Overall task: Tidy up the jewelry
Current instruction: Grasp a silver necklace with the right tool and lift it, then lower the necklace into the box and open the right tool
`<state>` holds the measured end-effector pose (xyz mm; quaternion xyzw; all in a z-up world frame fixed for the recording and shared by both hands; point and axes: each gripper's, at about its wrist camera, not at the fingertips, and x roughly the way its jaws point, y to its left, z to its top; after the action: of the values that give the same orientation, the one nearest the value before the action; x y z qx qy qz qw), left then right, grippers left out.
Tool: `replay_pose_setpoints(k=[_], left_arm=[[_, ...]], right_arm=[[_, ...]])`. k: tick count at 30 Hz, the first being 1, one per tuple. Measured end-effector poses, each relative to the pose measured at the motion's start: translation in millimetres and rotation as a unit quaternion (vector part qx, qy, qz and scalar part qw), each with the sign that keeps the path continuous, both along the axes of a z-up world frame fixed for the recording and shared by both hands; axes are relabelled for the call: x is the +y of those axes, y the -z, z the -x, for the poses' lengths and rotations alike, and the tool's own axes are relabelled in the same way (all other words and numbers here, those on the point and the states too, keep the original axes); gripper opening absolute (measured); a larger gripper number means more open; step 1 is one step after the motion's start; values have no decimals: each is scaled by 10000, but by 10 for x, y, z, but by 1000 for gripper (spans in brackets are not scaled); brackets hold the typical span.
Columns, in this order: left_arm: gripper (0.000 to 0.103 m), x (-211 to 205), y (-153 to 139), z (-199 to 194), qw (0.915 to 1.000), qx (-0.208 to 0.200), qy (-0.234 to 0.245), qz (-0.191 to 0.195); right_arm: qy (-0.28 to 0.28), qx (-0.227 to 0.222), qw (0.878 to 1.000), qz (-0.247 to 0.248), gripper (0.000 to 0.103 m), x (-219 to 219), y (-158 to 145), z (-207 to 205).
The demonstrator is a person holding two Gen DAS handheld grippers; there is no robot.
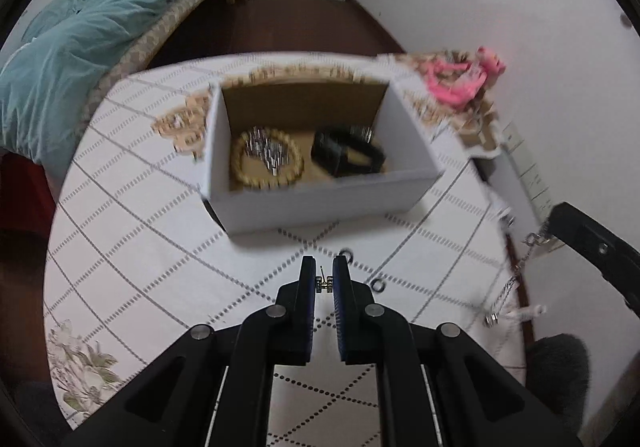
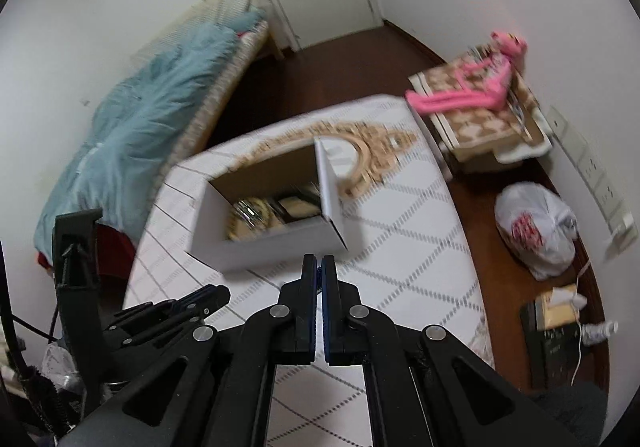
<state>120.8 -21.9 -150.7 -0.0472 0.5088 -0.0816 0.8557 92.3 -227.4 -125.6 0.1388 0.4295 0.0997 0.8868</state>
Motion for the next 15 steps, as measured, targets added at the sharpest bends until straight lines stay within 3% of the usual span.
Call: replay_pose_setpoints(k=[4,8,15], left_arm=[[6,148,-396,-91,9995,-231,18,234],[6,227,-637,-344,9988,-440,57,196],[6,370,-594,-866,9995,-254,10,173]], right_arm=[[-240,-284,9993,-85,2,71,-367,-111],[-484,-480,9977,-18,2,185,-625,-339],[-786,-238,9963,244,2,445,-619,-1037]])
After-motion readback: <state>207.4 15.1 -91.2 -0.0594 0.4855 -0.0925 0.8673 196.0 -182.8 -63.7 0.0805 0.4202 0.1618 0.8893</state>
